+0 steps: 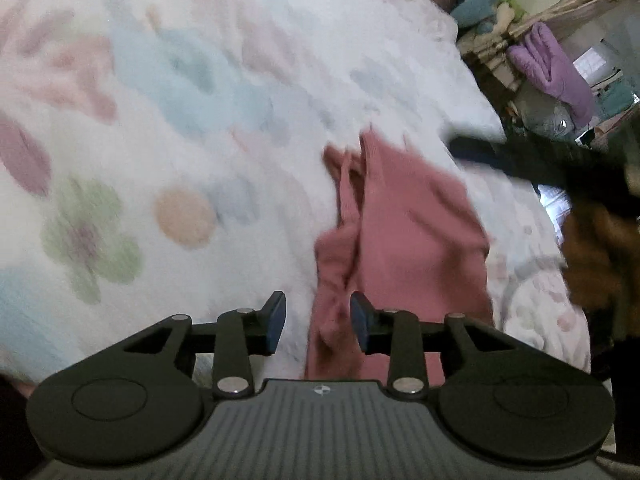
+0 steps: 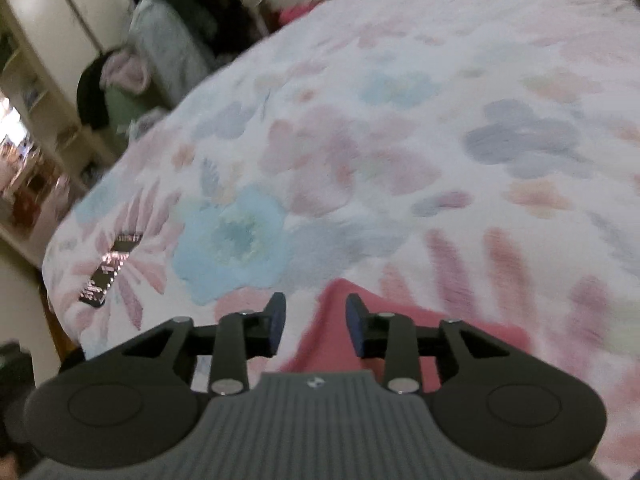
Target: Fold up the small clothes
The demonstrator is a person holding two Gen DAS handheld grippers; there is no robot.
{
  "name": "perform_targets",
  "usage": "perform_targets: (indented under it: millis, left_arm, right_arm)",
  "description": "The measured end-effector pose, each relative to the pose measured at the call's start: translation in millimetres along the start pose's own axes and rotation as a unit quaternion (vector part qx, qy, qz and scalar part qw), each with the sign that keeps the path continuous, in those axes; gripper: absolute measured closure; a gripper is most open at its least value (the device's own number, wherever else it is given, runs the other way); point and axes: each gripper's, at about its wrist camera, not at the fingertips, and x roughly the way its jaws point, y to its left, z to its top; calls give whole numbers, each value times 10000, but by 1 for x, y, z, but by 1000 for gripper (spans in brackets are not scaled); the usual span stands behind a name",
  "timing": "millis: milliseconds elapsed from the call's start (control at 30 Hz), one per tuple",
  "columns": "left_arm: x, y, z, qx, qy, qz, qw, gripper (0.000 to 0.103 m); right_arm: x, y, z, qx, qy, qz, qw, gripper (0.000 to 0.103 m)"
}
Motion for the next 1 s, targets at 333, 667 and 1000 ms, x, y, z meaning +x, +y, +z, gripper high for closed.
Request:
perform_targets:
  millis: [333, 667, 1000]
  left_arm:
    - [18, -63, 22, 1046, -266, -236, 9939, 49]
    - [62, -42, 11, 616, -30, -23, 9981, 98]
    - [64, -20, 0, 500, 65, 336, 9982, 97]
  right_arm:
    - [-71, -32, -109, 330, -64, -793, 9963, 60]
    - [-50, -45, -152, 1088, 42, -113, 9940, 77]
    - [-40, -28, -155, 836, 372, -148, 9957, 82]
